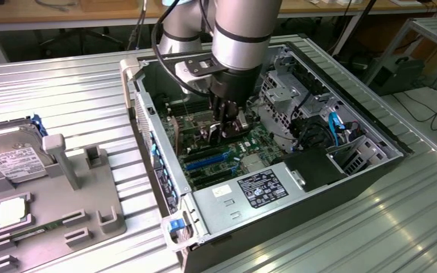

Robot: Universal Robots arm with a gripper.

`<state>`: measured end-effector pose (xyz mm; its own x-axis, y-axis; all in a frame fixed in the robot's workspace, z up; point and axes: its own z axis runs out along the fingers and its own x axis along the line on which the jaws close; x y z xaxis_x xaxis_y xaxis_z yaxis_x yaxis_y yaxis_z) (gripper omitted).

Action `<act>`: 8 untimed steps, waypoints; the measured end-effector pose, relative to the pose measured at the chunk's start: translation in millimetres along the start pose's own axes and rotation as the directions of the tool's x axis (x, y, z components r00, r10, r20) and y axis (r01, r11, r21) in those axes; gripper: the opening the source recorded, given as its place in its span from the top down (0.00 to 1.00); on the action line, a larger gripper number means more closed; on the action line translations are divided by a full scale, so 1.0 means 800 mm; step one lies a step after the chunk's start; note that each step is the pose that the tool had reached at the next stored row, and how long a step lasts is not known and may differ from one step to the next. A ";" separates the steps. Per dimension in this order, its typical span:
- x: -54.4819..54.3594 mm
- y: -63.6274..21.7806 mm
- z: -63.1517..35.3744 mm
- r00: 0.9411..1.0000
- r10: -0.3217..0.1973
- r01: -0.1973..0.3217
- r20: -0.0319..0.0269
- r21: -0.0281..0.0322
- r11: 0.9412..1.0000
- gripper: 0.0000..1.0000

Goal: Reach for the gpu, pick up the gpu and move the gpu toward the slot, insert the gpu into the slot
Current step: 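Insert the gpu into the slot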

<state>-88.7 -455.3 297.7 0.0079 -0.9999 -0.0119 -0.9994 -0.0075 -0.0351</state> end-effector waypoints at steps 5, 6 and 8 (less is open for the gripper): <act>0.001 0.001 0.007 1.000 -0.001 0.001 0.000 -0.002 1.000 0.72; 0.001 0.001 0.009 1.000 -0.001 0.001 0.000 -0.002 1.000 0.72; 0.001 0.001 0.011 1.000 -0.001 0.001 0.000 -0.002 1.000 0.72</act>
<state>-88.9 -456.0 288.8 0.0091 -0.9999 -0.0120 -0.9994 -0.0087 -0.0335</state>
